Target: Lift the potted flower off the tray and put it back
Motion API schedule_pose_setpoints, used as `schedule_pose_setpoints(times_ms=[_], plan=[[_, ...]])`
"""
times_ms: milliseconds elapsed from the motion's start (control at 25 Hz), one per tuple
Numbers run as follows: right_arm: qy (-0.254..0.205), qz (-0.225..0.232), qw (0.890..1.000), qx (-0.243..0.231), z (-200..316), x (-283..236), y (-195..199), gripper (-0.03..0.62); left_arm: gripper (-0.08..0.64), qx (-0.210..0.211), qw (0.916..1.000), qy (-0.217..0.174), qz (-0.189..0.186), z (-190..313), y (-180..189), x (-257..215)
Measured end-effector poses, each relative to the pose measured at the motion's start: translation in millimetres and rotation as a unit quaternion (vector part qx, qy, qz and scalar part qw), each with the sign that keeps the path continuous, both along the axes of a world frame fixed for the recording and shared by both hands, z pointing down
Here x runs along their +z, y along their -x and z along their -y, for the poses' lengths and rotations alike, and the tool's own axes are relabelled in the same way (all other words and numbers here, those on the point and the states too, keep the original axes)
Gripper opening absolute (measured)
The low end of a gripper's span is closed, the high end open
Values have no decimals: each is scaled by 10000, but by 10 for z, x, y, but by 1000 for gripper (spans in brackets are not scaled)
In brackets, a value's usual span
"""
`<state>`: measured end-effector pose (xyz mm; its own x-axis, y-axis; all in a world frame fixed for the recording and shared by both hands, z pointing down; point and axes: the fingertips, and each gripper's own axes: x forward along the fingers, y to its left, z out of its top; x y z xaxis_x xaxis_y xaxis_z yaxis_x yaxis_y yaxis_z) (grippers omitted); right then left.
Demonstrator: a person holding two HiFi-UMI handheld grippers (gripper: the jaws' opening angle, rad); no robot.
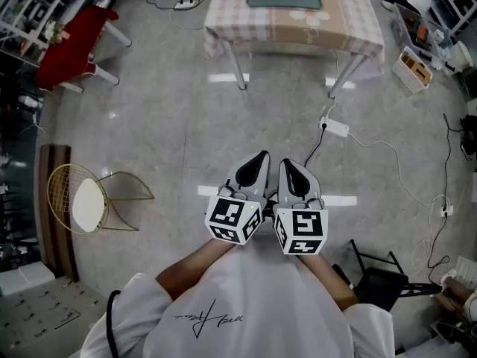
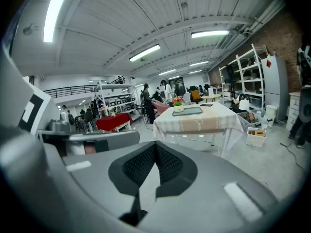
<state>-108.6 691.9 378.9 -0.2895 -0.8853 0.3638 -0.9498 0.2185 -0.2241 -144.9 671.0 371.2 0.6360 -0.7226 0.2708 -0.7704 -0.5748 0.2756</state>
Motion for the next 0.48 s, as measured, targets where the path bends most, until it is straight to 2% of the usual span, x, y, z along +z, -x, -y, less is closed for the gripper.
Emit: schedule_pose_setpoints(times_ms=[280,360,480], plan=[[-45,25,10000,5,25,-35,-143,-3,-3,63,9999,135,0,-53,-125,6],[-88,135,9998,69,47,-59,-169,-3,-3,126,9997,196,-80,-36,-147,-24],[-131,392,9991,99,69,-126,-191,0,-2,200,9998,55,4,6,-149,-124]])
